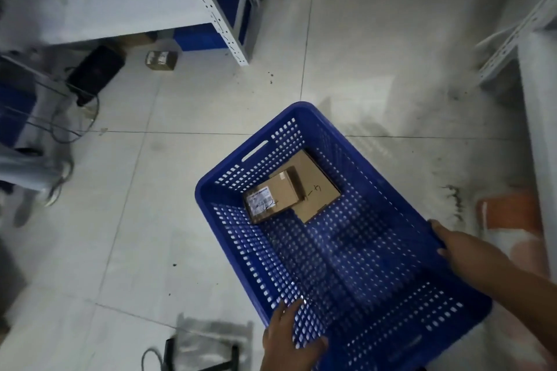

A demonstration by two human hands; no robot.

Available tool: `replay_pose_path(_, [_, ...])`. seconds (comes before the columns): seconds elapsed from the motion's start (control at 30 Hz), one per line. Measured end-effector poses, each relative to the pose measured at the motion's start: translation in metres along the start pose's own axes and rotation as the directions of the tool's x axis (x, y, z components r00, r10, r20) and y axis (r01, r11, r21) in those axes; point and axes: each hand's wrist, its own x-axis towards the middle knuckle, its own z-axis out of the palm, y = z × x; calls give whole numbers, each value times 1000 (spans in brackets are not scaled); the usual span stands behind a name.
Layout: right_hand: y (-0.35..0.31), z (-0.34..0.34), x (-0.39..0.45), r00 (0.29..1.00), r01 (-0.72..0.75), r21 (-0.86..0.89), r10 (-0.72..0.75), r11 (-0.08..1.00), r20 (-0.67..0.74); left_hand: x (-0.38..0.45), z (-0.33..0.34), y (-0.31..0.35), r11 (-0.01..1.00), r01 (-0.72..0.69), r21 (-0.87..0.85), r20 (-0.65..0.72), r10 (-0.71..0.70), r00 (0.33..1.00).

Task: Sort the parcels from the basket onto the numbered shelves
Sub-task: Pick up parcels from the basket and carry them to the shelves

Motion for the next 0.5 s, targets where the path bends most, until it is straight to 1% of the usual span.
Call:
replay_pose_path(0.03, [-2,-3,-6,996,-88,292,76,952,52,1,4,2,1000,13,-6,17,-13,1000])
replay_pose_path(0.07, [-4,-7,-14,986,-165,533,133,830,99,2,7,5,999,26,-20,30,-26,999])
replay_pose_path(0.1, [-5,-11,-16,980,-200,678,142,708,141,4,10,10,998,29,-49,38,-27,999])
replay_pose_path(0.13, [-5,-13,-19,983,-184,670,125,719,136,5,13,14,997,20,-71,44,-17,999])
replay_pose_path(0.17, [-3,-12,-20,988,-156,580,118,800,102,7,13,20,996,-3,-87,46,7,999])
replay_pose_path(0.2, [-2,-10,-23,993,-114,374,115,920,19,11,12,25,995,-18,-100,45,22,999])
replay_pose_path(0.23, [3,-9,-27,997,-74,130,75,989,-3,17,10,29,995,-34,-94,35,38,999])
replay_pose_path(0.27, [10,-3,-25,999,-29,-98,26,995,-30,27,6,30,996,-55,-68,16,56,998])
replay_pose_path(0.3, [15,4,-22,987,-30,-288,-18,957,-162,37,1,33,997,-75,-23,-4,75,997])
replay_pose_path(0.33, [14,10,-22,951,-23,-409,-106,912,-290,49,-5,35,996,-84,18,-26,85,996])
replay_pose_path(0.37, [7,17,-28,900,-17,-462,-188,887,-393,62,-13,37,996,-78,50,-36,80,996])
replay_pose_path(0.4, [-2,24,-35,835,-4,-475,-258,880,-486,76,-21,39,995,-69,69,-35,72,997])
replay_pose_path(0.43, [-11,33,-38,781,19,-488,-318,873,-538,91,-30,40,993,-66,93,-34,69,997])
replay_pose_path(0.47, [-20,42,-39,768,63,-513,-370,856,-523,107,-39,39,991,-63,117,-42,68,997])
replay_pose_path(0.5, [-31,55,-40,780,98,-551,-408,829,-475,124,-49,38,988,-62,140,-52,70,996])
